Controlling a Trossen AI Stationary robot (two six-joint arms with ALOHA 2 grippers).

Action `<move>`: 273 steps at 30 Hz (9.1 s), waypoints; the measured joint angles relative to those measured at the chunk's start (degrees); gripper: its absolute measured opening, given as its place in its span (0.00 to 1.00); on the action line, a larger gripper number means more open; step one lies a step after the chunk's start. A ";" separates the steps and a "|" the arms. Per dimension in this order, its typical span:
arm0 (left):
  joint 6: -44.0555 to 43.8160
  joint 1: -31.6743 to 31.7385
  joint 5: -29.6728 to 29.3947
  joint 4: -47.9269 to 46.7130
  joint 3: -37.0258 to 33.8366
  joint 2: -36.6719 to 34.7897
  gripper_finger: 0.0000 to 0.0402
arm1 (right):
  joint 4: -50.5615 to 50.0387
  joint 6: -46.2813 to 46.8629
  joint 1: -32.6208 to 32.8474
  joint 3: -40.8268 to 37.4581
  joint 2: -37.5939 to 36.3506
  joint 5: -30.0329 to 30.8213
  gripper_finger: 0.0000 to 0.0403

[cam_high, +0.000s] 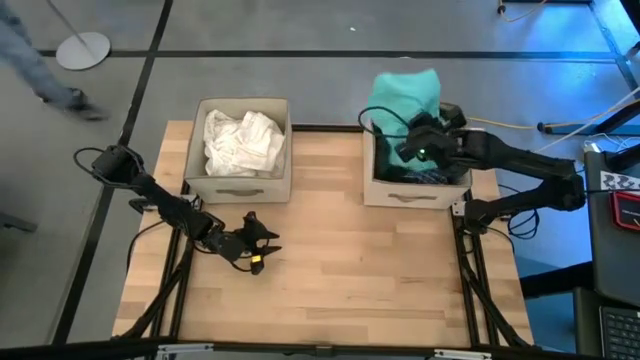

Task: Sort clothes
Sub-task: Put the blue shorts into the right brown bin, then return to Home Position

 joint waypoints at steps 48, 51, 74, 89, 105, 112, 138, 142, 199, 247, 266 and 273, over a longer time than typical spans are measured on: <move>2.46 0.04 -0.02 0.67 0.00 0.02 0.41 | -11.82 11.13 -10.52 2.76 -0.45 -34.44 0.61; 5.21 0.13 -0.02 0.61 0.00 0.02 0.41 | -1.87 6.09 -4.95 0.13 -0.77 -34.58 0.60; 21.43 8.16 14.39 31.60 -12.25 0.02 0.04 | 61.56 -5.36 17.27 -36.98 -6.60 -51.79 0.08; 24.34 21.82 26.45 25.22 -19.91 -18.55 0.02 | 61.95 -3.52 17.92 -43.27 -18.24 -52.40 0.07; 24.04 24.44 24.77 1.15 -19.91 -44.44 0.02 | 69.78 -2.77 17.89 -53.15 -28.89 -55.50 0.07; 24.36 24.44 23.42 -5.96 -19.91 -51.74 0.02 | 71.06 -2.07 17.94 -57.32 -34.17 -55.75 0.07; 22.70 24.44 21.49 -8.94 -19.91 -55.91 0.02 | 80.90 -3.97 41.49 -58.19 -24.08 -33.93 0.07; 22.73 24.44 21.46 -9.15 -19.91 -55.90 0.02 | 85.25 -4.05 41.48 -62.15 -24.90 -34.38 0.07; 34.06 29.64 20.79 -15.62 -19.91 -75.08 0.00 | 60.47 -3.03 26.44 -73.56 -65.88 -49.40 0.07; 30.05 29.64 21.05 -15.74 -19.91 -74.93 0.01 | 60.27 -3.00 26.44 -73.60 -65.88 -49.42 0.07; 29.90 29.64 21.05 -15.69 -19.91 -74.93 0.01 | 60.25 -3.00 26.44 -73.60 -65.88 -49.41 0.07; 29.99 29.64 21.05 -15.69 -19.91 -74.93 0.01 | 60.25 -3.03 26.44 -73.60 -65.88 -49.40 0.07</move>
